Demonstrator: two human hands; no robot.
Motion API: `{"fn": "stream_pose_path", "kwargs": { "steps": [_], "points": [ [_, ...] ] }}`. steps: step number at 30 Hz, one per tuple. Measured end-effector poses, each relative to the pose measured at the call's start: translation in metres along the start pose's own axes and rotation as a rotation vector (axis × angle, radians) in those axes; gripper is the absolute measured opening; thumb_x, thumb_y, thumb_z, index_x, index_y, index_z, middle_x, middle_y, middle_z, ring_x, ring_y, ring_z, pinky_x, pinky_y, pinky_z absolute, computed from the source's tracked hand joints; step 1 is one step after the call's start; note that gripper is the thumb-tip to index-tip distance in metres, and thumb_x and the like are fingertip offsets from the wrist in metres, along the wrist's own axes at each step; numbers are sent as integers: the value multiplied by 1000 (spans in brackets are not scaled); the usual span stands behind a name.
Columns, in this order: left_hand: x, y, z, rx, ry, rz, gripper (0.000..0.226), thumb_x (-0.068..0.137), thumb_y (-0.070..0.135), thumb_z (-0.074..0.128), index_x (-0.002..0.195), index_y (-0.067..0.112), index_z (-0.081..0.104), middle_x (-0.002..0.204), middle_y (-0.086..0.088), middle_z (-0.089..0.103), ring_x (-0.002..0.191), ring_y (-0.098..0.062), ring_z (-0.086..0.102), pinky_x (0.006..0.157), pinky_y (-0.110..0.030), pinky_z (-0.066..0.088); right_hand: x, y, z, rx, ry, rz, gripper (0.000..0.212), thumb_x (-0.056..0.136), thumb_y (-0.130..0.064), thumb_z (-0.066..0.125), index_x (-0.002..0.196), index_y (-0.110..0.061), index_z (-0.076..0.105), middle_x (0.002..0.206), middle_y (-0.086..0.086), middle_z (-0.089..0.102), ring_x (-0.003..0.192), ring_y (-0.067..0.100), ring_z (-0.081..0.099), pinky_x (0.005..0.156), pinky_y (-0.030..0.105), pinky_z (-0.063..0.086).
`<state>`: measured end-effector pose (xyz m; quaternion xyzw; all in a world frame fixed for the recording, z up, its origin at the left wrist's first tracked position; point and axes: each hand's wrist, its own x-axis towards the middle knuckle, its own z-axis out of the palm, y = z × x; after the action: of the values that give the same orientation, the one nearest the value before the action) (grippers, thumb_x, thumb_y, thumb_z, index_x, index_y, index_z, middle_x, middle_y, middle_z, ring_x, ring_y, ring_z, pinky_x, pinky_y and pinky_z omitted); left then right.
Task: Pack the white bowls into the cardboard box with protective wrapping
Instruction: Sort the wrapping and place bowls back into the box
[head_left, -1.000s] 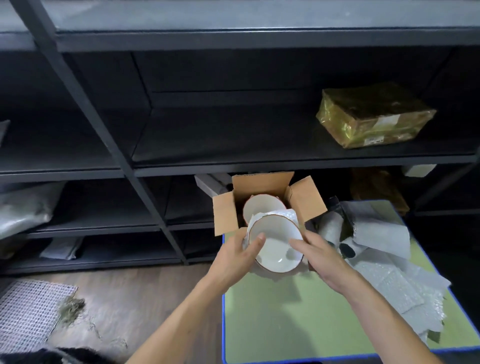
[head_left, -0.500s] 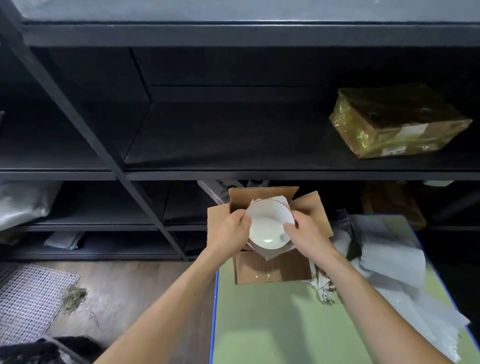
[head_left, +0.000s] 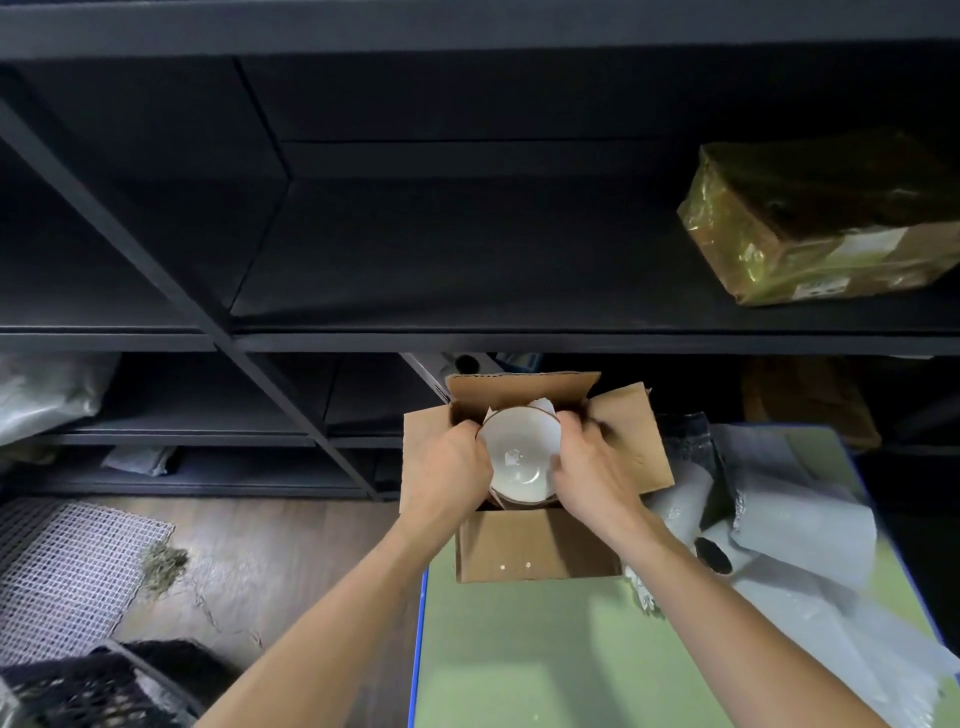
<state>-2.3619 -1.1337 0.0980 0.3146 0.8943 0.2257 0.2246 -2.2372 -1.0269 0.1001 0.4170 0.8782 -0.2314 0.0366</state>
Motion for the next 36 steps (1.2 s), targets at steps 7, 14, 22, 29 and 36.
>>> {"fn": "stream_pose_path", "kwargs": {
  "steps": [7, 14, 22, 29, 36],
  "points": [
    [2, 7, 2, 170, 27, 13, 16, 102, 12, 42, 104, 12, 58, 100, -4, 63, 74, -15, 51, 45, -17, 25, -2, -4, 9, -126, 44, -35, 50, 87, -6, 59, 133, -11, 40, 130, 13, 42, 107, 34, 56, 65, 29, 31],
    [1, 8, 8, 148, 44, 52, 18, 95, 2, 45, 108, 8, 55, 109, -12, 58, 89, -27, 57, 63, -29, 37, -5, -6, 14, -195, 68, -31, 52, 76, 0, 66, 124, -6, 48, 122, 18, 47, 85, 36, 63, 55, 34, 38],
    [-2, 11, 13, 207, 91, 85, 30, 92, 0, 48, 118, 15, 50, 113, -10, 54, 88, -29, 58, 63, -32, 39, -5, -10, 13, -246, 96, -28, 56, 73, 1, 68, 124, -9, 47, 120, 14, 49, 82, 29, 65, 56, 31, 46],
    [2, 4, 8, 196, 76, 118, 21, 97, 8, 52, 117, 17, 49, 112, -7, 58, 88, -24, 61, 65, -28, 45, -8, -2, 21, -210, 114, -59, 68, 71, -1, 73, 135, -7, 50, 118, 16, 51, 86, 30, 66, 64, 32, 52],
    [14, 0, -2, 156, -96, 100, 33, 88, 7, 62, 118, 18, 52, 113, -2, 55, 88, -22, 62, 67, -31, 57, -14, -2, 14, -120, 81, -63, 69, 86, -1, 58, 149, -9, 32, 128, 16, 42, 104, 33, 56, 83, 33, 46]
  ]
}}
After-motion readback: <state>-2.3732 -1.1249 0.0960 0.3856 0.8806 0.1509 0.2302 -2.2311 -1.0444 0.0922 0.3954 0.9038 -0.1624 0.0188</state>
